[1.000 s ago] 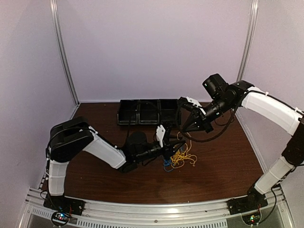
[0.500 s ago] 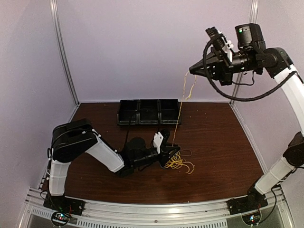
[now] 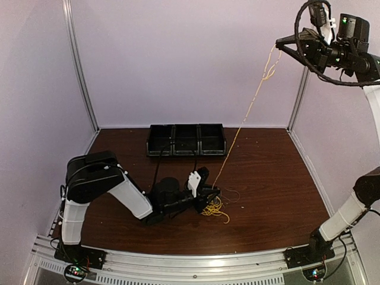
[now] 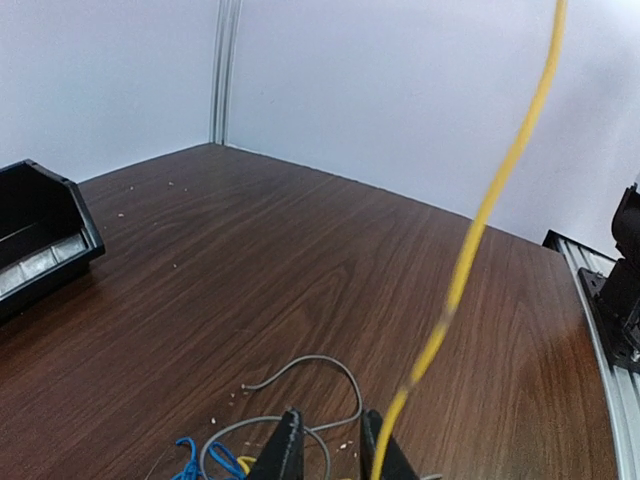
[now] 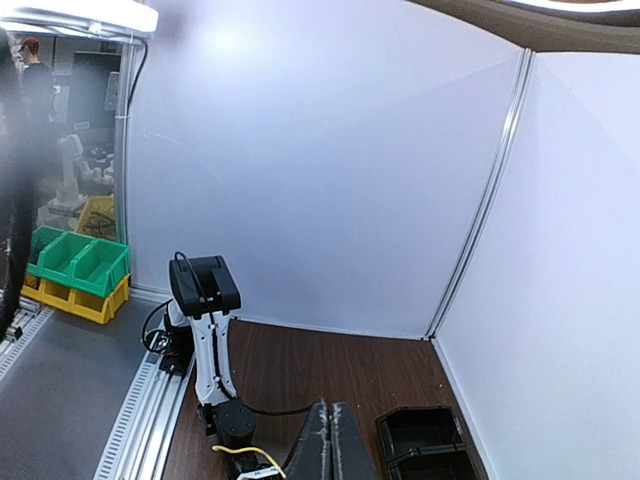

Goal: Untangle the cables

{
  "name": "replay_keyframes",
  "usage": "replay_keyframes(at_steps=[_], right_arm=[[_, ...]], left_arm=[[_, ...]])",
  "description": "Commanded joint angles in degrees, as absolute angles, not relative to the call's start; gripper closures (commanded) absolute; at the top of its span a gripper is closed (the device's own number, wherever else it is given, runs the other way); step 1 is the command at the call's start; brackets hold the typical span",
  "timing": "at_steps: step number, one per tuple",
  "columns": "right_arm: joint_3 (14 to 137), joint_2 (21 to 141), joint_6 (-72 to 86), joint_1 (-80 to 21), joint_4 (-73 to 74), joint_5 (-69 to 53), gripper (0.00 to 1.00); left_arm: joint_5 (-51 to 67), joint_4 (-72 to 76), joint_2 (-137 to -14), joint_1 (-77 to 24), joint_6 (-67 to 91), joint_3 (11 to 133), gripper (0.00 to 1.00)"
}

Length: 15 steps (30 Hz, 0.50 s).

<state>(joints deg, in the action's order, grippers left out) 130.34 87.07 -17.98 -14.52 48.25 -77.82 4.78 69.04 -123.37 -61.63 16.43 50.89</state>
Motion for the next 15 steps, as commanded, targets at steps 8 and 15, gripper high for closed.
replay_keyframes(at_steps=[8,15], right_arm=[[135.82,86.75,3.21,-6.42,26.52,-89.25,1.00],[127.73,85.11,-2.42,-2.03,28.32,-82.16,1.00]], left_arm=[[1.22,67.90,-124.40,-61.72,15.83,48.38,0.77],[0.88,69.87,-119.27,-61.76,15.44,43.78,0.83]])
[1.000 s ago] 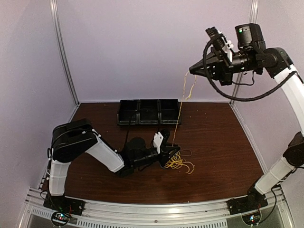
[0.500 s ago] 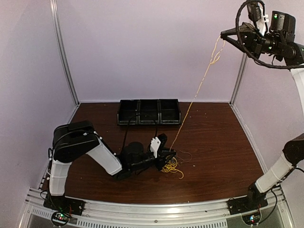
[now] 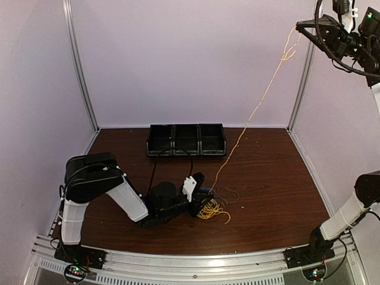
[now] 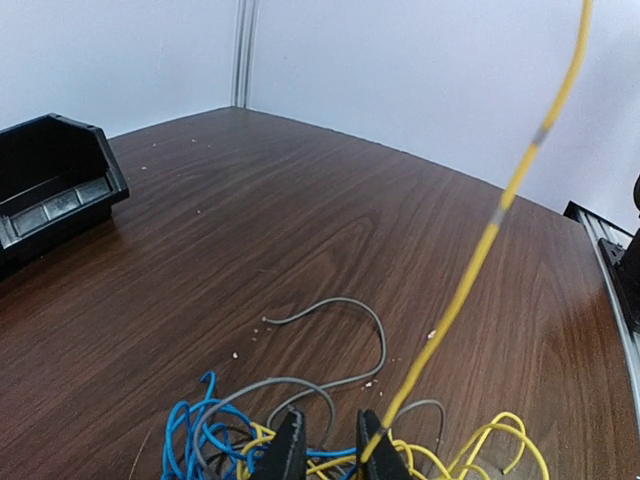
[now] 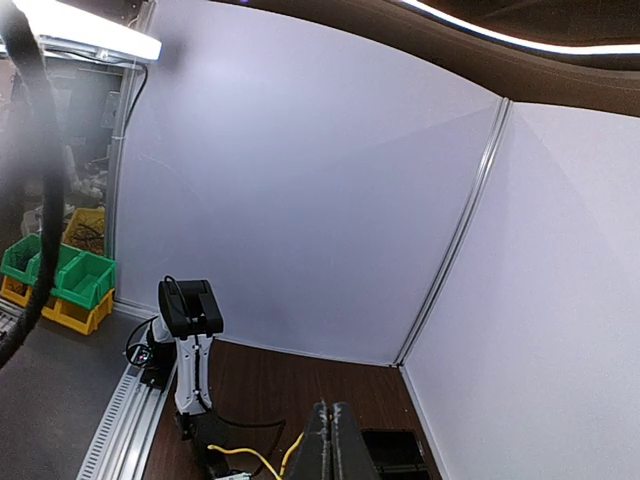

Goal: Untangle the cables

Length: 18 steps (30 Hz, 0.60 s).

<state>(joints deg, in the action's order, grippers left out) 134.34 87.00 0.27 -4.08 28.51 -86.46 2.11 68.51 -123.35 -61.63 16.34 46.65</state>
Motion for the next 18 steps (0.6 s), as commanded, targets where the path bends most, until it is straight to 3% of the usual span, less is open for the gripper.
replay_keyframes(at_steps=[1,8,18], right_arm=[[123.12,83.74,-3.77,-1.12,27.81,-80.05,1.00],[92.39,75.74,-24.94,-0.71,37.94,-62.22,1.00],[58.06,72.41,-36.62,0.60,31.56,-43.78,1.00]], left_arm=[[0.88,70.14,-117.98,-61.78,15.24,42.83,0.85],[-2.17,71.27,-111.24,-61.77,15.03,37.11,0.87],[-2.15,66.62,-109.86,-61.72,13.43,38.56,0.87]])
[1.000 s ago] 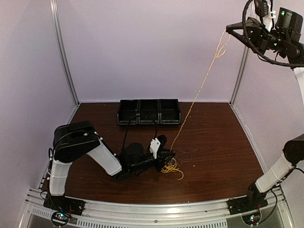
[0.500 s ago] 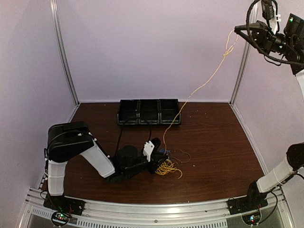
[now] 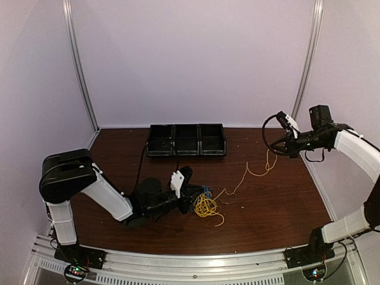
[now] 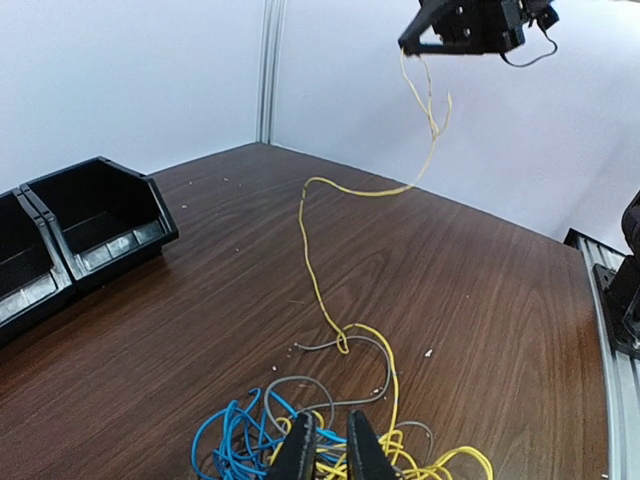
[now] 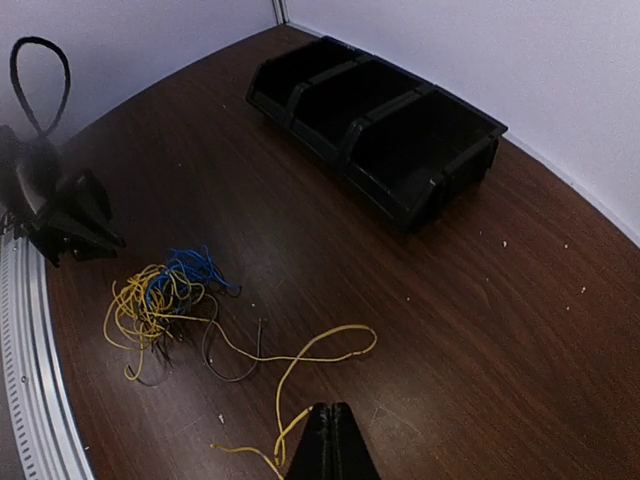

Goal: Untangle the cables

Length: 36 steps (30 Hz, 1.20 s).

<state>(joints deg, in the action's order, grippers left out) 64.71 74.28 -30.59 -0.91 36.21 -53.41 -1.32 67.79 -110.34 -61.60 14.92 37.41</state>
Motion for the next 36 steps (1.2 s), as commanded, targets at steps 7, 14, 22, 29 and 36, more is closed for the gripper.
replay_keyframes(at_steps=[7,14,22,29,36], right_arm=[[58.94,78.24,-42.57,1.21,36.06,-40.48,0.38],[57.46,77.92,-48.26,-14.57,38.35,-35.77,0.34],[59.00,86.12,-50.80,-28.16,34.37,-31.41,0.31],[65.76,93.92,-53.97,-35.57,32.33,-22.46,0.27],[68.47,97.44,-55.95,-37.40,31.61,-22.15,0.33]], left_arm=[[-0.76,63.54,-109.87,-61.79,15.56,40.92,0.86],[-1.03,56.48,-108.28,-61.57,18.80,42.19,0.72],[-0.44,52.53,-106.46,-60.00,22.42,40.56,0.62],[-1.94,52.21,-105.36,-59.93,23.55,39.23,0.60],[-2.14,54.00,-105.20,-59.94,24.37,37.90,0.60]])
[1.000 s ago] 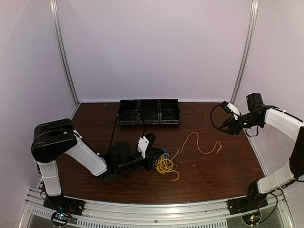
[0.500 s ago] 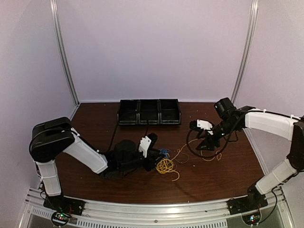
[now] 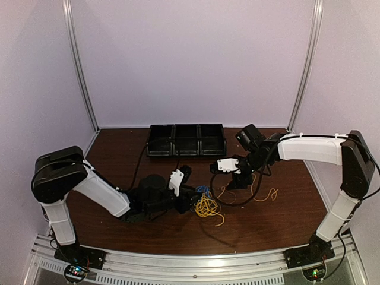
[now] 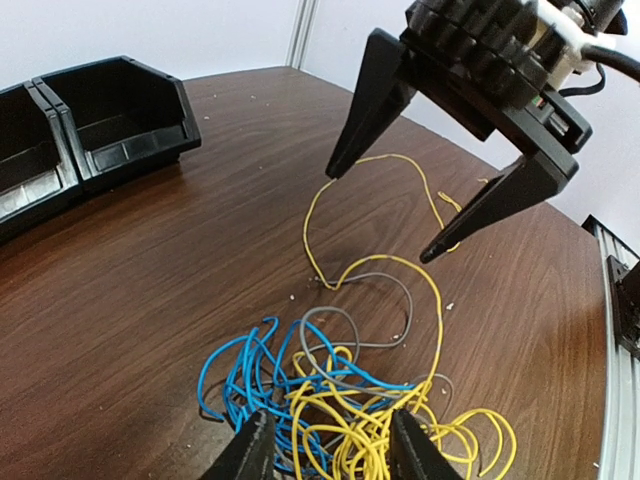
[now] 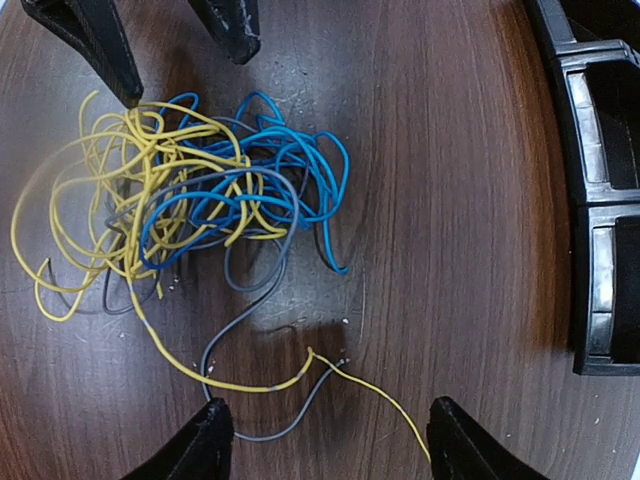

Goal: Untangle the cables

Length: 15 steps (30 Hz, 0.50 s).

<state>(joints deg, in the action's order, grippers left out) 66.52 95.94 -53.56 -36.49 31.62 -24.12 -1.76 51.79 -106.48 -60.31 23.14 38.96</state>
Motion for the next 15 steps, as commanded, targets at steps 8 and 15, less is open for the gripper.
replay_keyframes(at_steps=[8,15], right_arm=[[69.80,99.32,-59.83,-39.13,37.53,-24.52,0.45],[69.62,99.25,-57.49,-39.90,34.36,-24.93,0.75]], left_arm=[[0.00,49.84,-107.01,-59.92,24.73,43.55,0.57],[5.23,53.29,-110.85,-59.11,27.18,46.70,0.57]])
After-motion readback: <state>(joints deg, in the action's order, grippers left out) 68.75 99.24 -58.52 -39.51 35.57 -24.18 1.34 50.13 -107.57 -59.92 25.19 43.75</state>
